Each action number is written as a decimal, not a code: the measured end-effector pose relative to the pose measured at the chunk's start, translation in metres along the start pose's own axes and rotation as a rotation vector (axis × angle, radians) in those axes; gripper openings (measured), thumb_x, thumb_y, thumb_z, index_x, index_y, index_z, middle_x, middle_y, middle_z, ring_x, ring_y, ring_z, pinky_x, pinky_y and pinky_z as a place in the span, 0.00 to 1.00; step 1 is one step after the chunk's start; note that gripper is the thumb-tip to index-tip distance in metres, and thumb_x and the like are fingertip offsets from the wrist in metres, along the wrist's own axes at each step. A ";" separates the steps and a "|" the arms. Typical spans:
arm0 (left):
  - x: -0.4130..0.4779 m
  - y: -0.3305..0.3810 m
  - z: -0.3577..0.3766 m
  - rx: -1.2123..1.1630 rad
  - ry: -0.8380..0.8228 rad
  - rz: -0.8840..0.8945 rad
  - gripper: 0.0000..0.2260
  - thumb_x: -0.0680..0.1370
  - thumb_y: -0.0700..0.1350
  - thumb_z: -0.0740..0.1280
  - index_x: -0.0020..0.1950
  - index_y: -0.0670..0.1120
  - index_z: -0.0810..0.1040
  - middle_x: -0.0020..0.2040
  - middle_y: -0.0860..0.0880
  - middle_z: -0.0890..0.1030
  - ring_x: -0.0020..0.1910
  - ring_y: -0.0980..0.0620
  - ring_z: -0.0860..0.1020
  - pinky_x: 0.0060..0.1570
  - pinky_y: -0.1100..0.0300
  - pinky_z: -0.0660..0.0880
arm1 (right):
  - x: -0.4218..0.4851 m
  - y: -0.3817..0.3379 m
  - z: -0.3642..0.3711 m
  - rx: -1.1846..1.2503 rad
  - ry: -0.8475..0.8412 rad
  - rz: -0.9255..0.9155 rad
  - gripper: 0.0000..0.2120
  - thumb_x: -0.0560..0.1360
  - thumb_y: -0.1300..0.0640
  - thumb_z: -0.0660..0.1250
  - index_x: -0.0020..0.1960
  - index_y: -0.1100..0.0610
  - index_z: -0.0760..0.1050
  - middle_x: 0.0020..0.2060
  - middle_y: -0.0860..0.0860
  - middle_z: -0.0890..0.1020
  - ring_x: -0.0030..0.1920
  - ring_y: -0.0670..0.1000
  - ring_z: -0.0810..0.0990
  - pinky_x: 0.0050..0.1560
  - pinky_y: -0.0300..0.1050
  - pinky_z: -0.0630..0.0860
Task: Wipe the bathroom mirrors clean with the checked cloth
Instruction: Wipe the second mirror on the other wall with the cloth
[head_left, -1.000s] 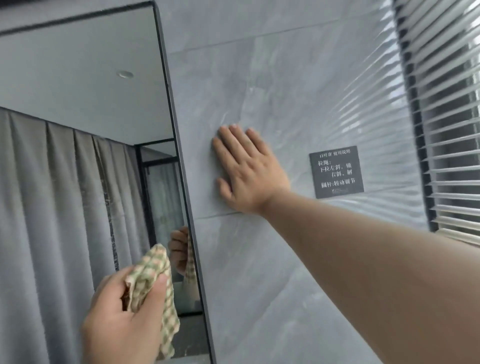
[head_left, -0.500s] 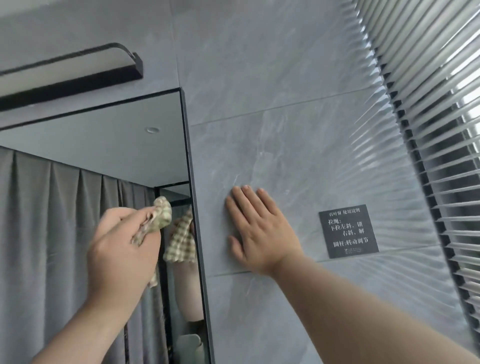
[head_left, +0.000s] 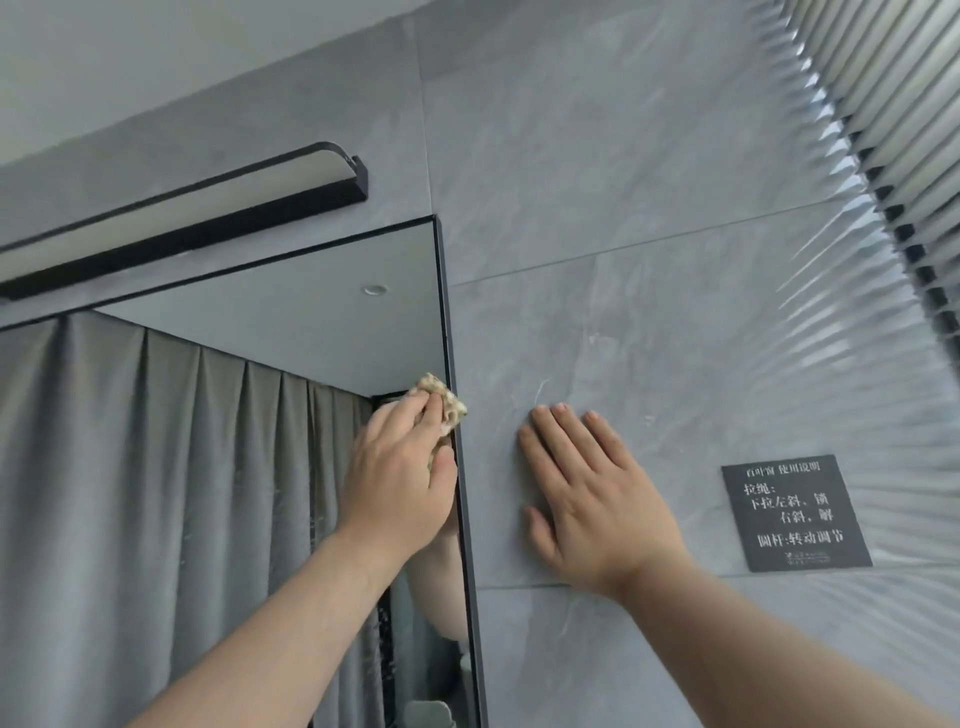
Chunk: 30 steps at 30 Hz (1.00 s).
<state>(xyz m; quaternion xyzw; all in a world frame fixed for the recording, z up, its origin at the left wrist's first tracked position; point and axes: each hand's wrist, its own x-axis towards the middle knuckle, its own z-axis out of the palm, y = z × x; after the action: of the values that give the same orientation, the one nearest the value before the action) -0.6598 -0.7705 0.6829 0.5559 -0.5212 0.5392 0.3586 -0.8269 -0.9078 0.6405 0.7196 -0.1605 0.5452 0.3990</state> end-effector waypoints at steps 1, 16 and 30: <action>-0.006 0.000 0.002 -0.004 -0.037 0.007 0.28 0.77 0.50 0.54 0.74 0.38 0.70 0.75 0.43 0.69 0.74 0.46 0.65 0.74 0.50 0.62 | 0.000 0.000 0.000 0.003 0.003 -0.001 0.34 0.72 0.46 0.60 0.72 0.64 0.70 0.73 0.61 0.70 0.74 0.62 0.68 0.72 0.61 0.62; 0.155 -0.016 -0.023 -0.042 -0.216 -0.136 0.24 0.87 0.50 0.48 0.82 0.45 0.48 0.82 0.49 0.45 0.80 0.52 0.43 0.78 0.57 0.40 | 0.000 0.002 0.003 -0.014 -0.013 -0.003 0.33 0.74 0.45 0.58 0.74 0.64 0.68 0.73 0.62 0.69 0.74 0.62 0.66 0.74 0.61 0.60; 0.149 -0.028 -0.015 -0.071 -0.112 -0.065 0.25 0.85 0.51 0.47 0.82 0.48 0.51 0.82 0.51 0.50 0.80 0.53 0.46 0.79 0.53 0.42 | 0.000 0.000 0.000 -0.029 -0.005 0.005 0.34 0.74 0.45 0.57 0.73 0.64 0.69 0.73 0.62 0.70 0.73 0.63 0.68 0.74 0.61 0.60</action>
<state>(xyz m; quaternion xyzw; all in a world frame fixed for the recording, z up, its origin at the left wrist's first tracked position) -0.6551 -0.7798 0.8350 0.5889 -0.5409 0.4765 0.3655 -0.8269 -0.9078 0.6407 0.7145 -0.1714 0.5422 0.4077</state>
